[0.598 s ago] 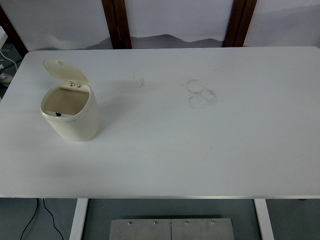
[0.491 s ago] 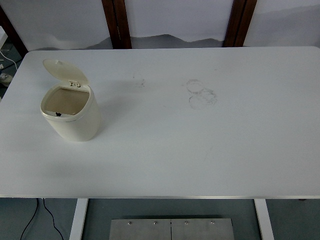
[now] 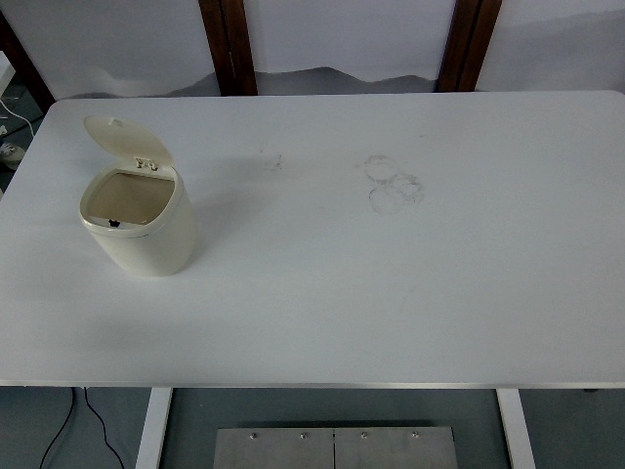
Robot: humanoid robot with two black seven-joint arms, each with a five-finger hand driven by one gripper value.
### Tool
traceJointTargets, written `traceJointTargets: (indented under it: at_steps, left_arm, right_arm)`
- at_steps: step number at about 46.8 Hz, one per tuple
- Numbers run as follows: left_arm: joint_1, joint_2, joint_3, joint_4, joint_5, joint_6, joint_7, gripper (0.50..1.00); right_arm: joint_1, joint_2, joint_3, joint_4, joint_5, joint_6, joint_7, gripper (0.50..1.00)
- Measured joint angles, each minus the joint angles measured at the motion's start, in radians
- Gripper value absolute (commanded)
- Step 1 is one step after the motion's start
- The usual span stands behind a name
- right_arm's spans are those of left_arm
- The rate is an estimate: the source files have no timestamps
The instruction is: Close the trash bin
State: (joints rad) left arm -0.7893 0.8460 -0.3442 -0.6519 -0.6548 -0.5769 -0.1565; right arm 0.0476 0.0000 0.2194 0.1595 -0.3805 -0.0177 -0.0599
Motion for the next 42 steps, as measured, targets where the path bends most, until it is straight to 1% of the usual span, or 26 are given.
traceJointTargets:
  at_steps: [42]
  left_arm:
    - [0.005, -0.007, -0.001, 0.0, 0.0, 0.002, 0.0, 1.0]
  right_arm:
    - [0.0, 0.0, 0.0, 0.0, -0.001, 0.0, 0.0, 0.995]
